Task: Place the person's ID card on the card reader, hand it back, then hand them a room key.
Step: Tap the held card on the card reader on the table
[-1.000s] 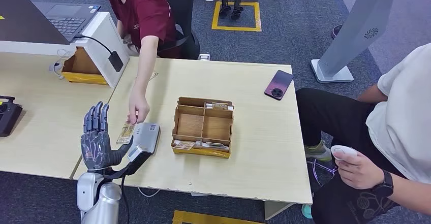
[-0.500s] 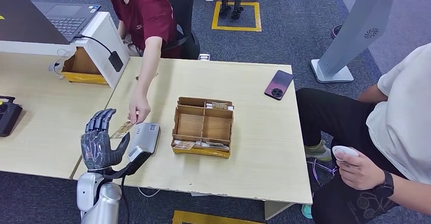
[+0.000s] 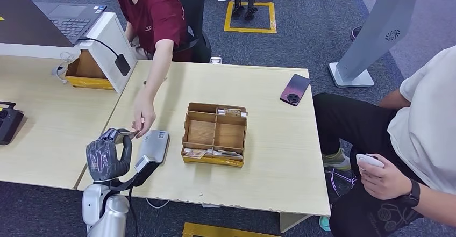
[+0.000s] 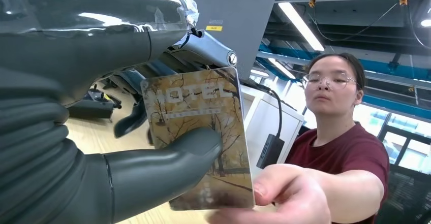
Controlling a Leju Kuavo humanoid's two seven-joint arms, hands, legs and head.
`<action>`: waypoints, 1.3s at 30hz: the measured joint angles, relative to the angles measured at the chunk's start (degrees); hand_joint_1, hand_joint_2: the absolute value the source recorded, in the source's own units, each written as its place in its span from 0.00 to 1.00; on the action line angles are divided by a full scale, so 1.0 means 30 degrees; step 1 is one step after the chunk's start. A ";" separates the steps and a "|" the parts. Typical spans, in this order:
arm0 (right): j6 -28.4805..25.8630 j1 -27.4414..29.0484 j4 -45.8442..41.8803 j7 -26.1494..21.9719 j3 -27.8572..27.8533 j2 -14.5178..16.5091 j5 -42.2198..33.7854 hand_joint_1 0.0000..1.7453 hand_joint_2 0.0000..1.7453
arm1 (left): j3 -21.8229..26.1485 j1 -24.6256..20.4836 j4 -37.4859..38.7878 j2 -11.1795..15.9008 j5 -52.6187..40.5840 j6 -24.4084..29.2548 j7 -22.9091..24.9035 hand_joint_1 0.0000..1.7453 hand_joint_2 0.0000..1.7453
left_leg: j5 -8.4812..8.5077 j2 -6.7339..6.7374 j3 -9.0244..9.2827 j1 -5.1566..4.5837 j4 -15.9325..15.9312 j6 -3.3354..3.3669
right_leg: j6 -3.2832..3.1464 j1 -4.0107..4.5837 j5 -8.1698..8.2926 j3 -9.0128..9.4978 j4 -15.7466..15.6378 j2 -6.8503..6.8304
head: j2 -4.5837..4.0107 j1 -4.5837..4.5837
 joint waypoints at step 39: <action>-0.0357 0.0023 0.0000 0.0483 -0.1022 0.0155 -0.0024 0.00 1.00 | -0.7751 -0.0823 0.3405 0.2167 1.5797 -0.7965 0.7853 1.00 1.00 | 0.0001 -0.0001 -0.0009 -0.0002 0.0005 0.0001 | 0.0001 -0.0001 0.0001 -0.0020 -0.0002 -0.0002 | 0.0000 0.0000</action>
